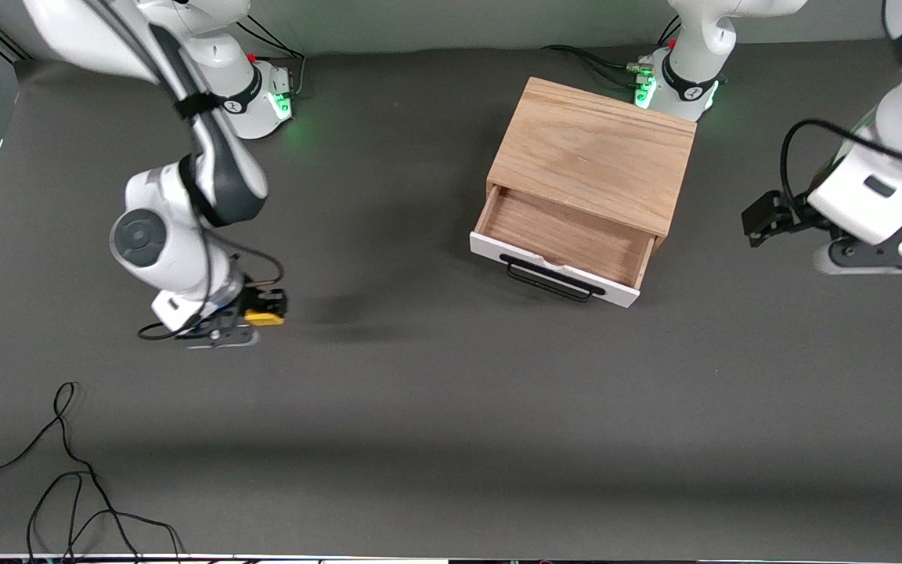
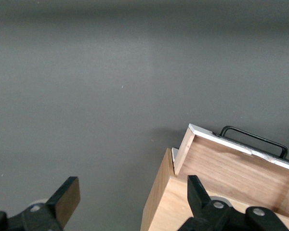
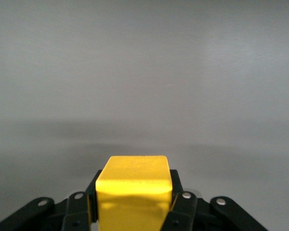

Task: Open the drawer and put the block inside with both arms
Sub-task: 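Carry the yellow cube with the right gripper over the open drawer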

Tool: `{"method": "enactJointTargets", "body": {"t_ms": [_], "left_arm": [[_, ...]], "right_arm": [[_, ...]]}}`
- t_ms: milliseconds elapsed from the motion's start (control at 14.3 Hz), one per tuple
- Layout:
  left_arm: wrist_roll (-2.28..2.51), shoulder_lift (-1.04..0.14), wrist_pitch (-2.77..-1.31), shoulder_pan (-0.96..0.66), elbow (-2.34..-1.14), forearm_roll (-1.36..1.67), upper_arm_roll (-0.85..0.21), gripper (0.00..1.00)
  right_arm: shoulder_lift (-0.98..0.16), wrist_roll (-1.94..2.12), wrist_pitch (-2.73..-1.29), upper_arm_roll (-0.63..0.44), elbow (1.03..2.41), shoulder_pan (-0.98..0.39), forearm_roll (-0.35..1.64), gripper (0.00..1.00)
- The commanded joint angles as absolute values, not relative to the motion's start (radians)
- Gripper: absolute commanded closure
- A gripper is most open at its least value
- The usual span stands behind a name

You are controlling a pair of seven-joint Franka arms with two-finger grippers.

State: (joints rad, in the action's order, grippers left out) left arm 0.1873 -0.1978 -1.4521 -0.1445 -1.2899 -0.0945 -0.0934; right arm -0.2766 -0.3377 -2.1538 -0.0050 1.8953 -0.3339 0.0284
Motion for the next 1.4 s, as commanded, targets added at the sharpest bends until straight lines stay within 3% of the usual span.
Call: {"method": "enactJointTargets", "body": {"t_ms": [0, 280, 770, 1331], "left_arm": [[0.090, -0.104, -1.545, -0.132, -1.449, -0.086, -0.095, 0.01], [-0.018, -0.094, -1.464, -0.094, -1.448, -0.049, -0.097, 0.01], [-0.018, -0.100, -1.456, -0.094, -1.430, -0.060, -0.095, 0.01], [-0.021, -0.097, -1.451, -0.051, -1.431, -0.061, -0.104, 0.01]], "right_arm": [[-0.311, -0.558, -1.972, -0.017, 1.673, -0.467, 0.041, 1.00], [-0.400, -0.793, -1.836, -0.015, 1.409, -0.616, 0.057, 1.00], [-0.636, -1.173, -1.853, -0.017, 1.111, -0.869, 0.091, 1.00], [-0.778, -1.266, -1.968, -0.021, 1.083, -0.992, 0.031, 1.00]]}}
